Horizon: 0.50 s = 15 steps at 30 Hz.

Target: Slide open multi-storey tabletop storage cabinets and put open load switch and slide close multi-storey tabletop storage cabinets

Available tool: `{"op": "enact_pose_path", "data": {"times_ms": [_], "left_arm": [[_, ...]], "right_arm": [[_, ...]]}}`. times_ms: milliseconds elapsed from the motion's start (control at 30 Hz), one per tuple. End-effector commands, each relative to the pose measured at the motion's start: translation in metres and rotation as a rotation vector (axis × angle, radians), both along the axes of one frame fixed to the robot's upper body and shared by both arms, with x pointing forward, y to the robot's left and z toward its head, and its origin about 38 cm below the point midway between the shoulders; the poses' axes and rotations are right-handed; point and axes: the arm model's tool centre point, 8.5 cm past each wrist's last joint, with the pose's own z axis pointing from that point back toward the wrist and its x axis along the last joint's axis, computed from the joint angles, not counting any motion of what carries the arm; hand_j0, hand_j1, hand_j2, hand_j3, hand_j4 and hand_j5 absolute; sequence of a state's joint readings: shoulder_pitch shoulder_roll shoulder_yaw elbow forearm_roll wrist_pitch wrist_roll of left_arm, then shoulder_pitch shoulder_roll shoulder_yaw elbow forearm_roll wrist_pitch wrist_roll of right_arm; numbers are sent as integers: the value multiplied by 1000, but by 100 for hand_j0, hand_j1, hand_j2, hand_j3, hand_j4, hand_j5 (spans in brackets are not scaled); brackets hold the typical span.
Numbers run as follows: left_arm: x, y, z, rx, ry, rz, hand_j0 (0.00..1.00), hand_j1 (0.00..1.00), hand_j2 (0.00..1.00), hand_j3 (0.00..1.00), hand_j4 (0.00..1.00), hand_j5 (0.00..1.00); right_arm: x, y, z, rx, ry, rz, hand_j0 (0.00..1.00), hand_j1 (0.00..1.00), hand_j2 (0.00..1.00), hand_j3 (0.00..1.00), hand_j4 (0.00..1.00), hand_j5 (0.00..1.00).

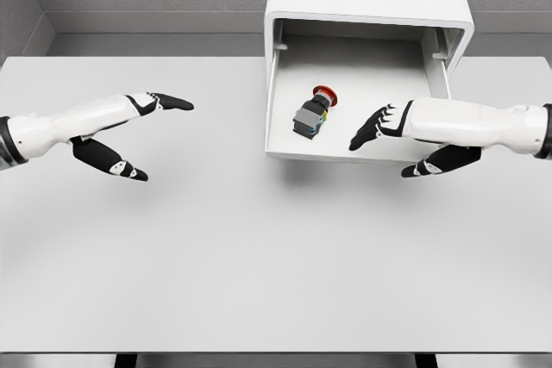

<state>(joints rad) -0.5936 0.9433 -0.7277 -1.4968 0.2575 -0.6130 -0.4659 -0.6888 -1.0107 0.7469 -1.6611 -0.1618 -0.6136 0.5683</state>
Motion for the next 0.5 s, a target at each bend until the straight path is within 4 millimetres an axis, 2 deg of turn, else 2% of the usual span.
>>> {"op": "enact_pose_path", "data": {"times_ms": [0, 467], "left_arm": [[0, -1, 1, -6, 3, -2, 100, 100, 100, 100, 100, 100], [-6, -5, 7, -12, -14, -23, 100, 100, 100, 100, 100, 100]], "right_arm": [[3, 0, -2, 6, 12, -6, 83, 83, 83, 83, 83, 83], [18, -3, -6, 18, 23, -37, 83, 83, 83, 83, 83, 83]]}}
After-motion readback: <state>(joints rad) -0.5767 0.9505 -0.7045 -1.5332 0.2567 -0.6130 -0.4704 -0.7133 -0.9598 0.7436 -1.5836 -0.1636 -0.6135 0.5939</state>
